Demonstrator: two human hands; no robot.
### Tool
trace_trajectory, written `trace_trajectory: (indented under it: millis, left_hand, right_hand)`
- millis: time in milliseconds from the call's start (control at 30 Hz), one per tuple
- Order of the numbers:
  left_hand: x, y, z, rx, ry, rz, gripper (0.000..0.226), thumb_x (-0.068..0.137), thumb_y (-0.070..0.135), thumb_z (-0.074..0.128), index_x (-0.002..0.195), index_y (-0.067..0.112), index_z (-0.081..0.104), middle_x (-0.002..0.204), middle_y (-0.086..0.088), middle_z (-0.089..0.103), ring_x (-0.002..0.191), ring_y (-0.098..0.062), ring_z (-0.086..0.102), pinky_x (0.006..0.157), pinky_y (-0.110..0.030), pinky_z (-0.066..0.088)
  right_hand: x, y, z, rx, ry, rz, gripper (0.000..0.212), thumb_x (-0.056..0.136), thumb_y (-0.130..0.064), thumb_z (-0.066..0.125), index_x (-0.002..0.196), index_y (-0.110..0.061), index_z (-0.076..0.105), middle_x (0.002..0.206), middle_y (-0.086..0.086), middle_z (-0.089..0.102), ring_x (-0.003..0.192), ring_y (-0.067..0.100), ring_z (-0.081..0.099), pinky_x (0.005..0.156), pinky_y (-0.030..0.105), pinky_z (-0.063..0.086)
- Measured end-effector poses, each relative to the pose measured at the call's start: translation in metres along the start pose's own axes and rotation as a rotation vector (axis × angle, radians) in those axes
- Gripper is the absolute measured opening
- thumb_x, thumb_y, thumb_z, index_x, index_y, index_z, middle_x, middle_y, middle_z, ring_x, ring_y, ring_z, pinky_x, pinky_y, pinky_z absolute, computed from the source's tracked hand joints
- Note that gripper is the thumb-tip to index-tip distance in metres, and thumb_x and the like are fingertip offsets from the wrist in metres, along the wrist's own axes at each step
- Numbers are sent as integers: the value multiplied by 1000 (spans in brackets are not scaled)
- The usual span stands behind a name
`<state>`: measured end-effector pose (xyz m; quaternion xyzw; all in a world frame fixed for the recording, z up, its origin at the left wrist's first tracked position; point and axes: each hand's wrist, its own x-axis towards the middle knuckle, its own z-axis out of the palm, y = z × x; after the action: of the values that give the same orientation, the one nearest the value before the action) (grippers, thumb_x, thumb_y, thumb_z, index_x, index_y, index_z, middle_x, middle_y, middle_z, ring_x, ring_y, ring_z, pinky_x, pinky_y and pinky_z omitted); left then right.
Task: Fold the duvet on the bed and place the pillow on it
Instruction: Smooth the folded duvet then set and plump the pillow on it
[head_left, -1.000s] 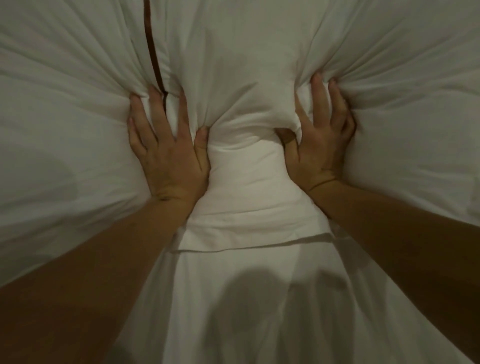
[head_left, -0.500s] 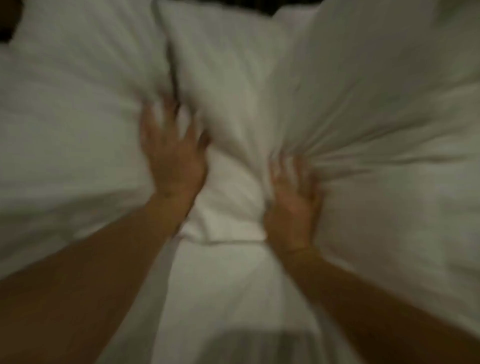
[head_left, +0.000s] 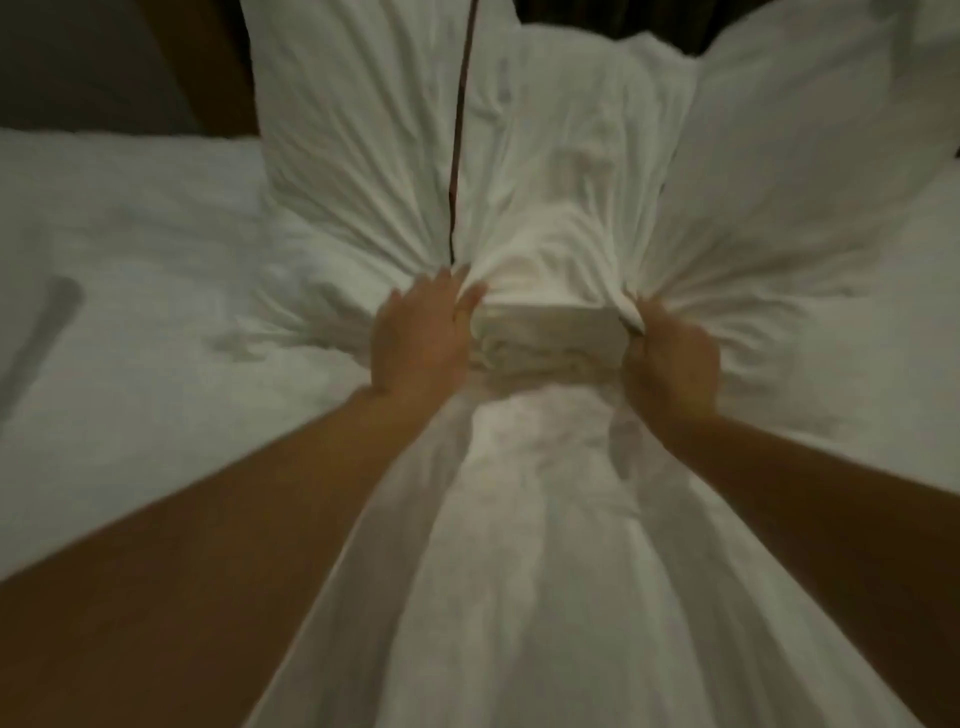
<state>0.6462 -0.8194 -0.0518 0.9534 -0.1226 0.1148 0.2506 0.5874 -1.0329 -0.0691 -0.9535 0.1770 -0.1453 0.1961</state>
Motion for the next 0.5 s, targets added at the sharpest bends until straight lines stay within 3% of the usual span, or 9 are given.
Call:
trace_trajectory:
  millis: [100,200,333,433,500]
  left_hand:
    - [-32,23,-64,-139,101,2,43,105,38,42,139,16,55,127,-11,64,114,-34,58,97,-45,44]
    - [-56,47,-140,-296,216,-102,43,102,42,40,133,20,61,125,-7,67,115,-30,60,98,-51,46]
    - [-145,55,-215,-287,183,-262,52,97,54,30,129,31,63,141,2,58,134,-28,49,110,-54,35]
    - [-273,23,-229,-99,33,-365,51,97,55,26,132,37,58,147,10,51,141,-25,41,116,-53,26]
    - [-354,-7,-222,-6,-5,-333,45,101,54,26,130,34,54,152,22,40,139,-22,46,113,-48,28]
  right_hand:
    - [-33,-34,-72,136,21,13,66,77,-22,31,140,-26,53,138,9,57,120,34,56,97,37,41]
    - [-72,-74,-139,320,64,12,53,84,-23,40,133,-28,60,126,3,67,116,24,61,99,38,47]
    - [-170,-106,-193,504,-51,40,36,95,-15,54,127,-29,65,125,-10,66,119,7,58,105,31,44]
    - [-281,-102,-181,369,-194,10,41,92,-23,47,126,-38,63,132,-16,57,128,6,49,110,25,33]
    - [-341,-96,-161,186,-278,-118,49,93,-28,38,137,-47,45,142,-19,48,137,-1,36,113,21,20]
